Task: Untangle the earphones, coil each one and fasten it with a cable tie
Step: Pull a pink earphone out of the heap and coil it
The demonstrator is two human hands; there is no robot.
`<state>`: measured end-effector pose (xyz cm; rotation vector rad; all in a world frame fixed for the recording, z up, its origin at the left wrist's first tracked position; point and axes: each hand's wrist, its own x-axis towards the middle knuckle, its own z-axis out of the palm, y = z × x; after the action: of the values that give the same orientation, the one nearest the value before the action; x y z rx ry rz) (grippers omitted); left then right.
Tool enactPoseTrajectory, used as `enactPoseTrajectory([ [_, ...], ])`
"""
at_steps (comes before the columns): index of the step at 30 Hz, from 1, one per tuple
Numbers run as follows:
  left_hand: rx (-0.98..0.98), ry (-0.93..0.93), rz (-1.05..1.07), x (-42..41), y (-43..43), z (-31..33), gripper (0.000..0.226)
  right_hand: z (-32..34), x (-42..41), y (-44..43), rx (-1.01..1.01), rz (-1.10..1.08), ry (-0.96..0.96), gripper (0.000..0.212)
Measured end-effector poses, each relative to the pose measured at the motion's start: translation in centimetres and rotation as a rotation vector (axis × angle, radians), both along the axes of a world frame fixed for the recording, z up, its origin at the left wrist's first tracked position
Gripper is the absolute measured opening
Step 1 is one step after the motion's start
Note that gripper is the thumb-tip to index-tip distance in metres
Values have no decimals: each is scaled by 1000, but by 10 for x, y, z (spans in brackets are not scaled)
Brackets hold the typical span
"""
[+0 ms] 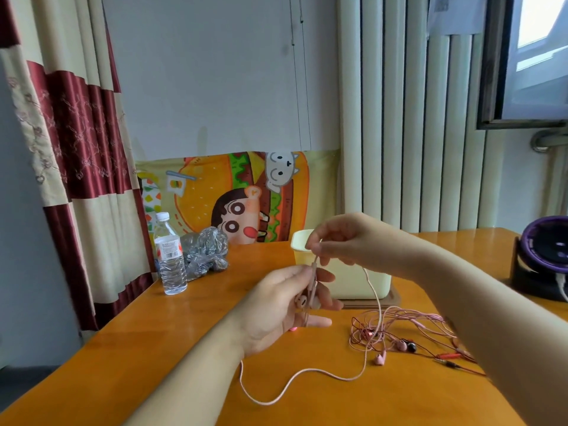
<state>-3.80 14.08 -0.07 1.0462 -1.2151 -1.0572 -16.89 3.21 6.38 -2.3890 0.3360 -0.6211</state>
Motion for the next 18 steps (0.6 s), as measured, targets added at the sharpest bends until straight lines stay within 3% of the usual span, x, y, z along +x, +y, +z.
enactPoseTrajectory([
  [5,-86,274,-120,-6,3,10,26,-26,7,-12,507,81,-249,42],
  [7,-143,383,-162,-10,2,14,25,-43,16,-6,585,79,-315,54],
  [8,-173,432,-155,-11,1,15,25,-51,20,0,584,60,-326,49],
  [10,-235,509,-84,-9,-4,17,24,-65,26,10,504,24,-285,32],
  [12,-289,531,22,-2,-8,18,25,-72,24,17,351,-18,-183,35],
  [18,-283,348,235,22,-14,11,27,-51,8,30,-57,-12,146,24],
])
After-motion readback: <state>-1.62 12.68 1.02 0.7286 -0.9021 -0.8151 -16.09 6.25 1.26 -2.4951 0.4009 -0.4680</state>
